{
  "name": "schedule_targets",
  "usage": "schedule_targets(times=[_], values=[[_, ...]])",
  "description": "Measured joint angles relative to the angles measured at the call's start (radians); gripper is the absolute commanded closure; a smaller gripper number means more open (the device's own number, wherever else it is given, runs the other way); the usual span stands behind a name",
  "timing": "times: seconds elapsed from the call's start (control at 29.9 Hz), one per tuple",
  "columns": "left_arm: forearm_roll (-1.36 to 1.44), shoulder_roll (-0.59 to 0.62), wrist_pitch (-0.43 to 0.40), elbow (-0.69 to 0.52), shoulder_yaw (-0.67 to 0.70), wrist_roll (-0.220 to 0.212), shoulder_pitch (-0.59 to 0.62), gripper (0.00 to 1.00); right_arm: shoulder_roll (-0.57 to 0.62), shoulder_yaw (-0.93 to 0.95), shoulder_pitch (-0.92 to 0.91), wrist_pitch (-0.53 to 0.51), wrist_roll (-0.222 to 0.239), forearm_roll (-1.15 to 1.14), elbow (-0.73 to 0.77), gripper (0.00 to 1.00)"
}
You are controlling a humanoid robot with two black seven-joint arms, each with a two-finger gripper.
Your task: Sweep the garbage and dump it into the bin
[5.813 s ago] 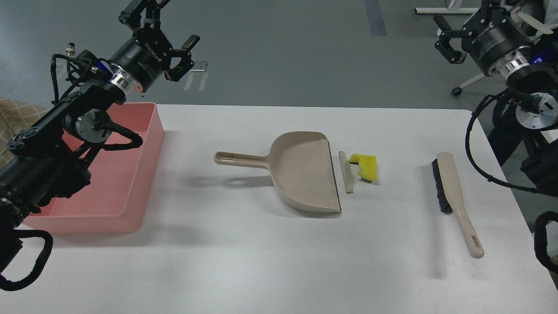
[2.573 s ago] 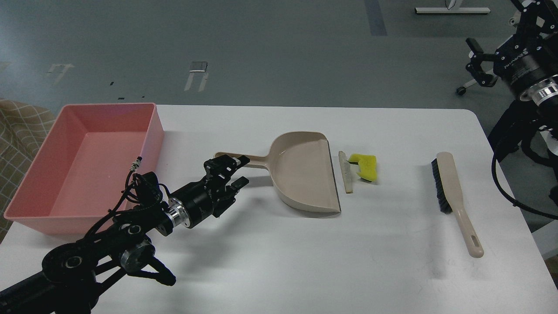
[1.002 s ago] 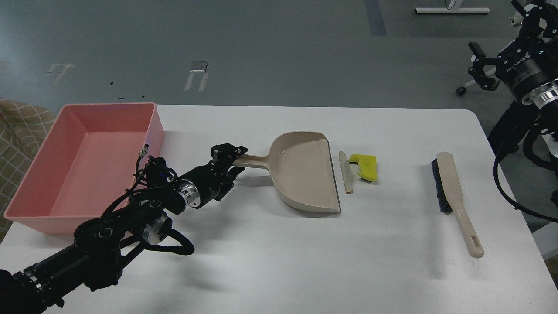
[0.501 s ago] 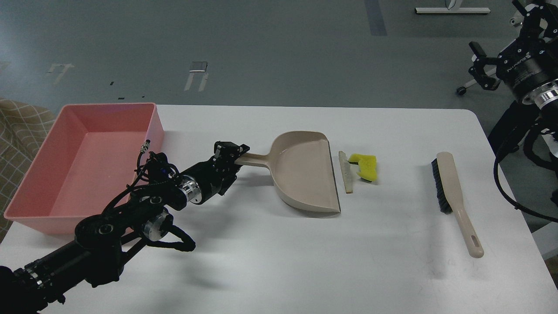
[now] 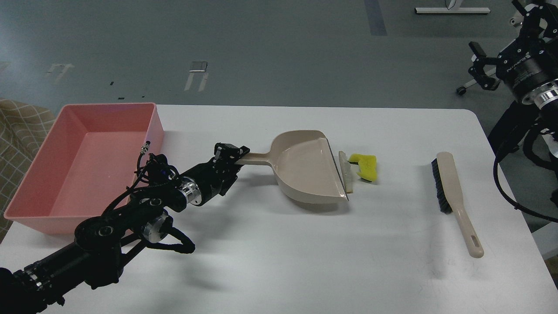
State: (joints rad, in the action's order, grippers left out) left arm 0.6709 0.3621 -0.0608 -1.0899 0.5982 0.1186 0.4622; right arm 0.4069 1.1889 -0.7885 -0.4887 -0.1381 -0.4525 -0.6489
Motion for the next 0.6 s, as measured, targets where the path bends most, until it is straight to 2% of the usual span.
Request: schedule_targets(times=[0.27,0.6], values=[[0.01,0.006,0.004,-0.003,-0.002,0.0,0.007,0.95,0.002,0.0,0.0,0.0,0.0,0.0,0.0,0.0],[0.017,0.076,0.006,-0.06,-0.002,0.002,0.036,0.93,0.029,-0.024,0.002,0.0,0.005,-0.058,-0.007,0.0]])
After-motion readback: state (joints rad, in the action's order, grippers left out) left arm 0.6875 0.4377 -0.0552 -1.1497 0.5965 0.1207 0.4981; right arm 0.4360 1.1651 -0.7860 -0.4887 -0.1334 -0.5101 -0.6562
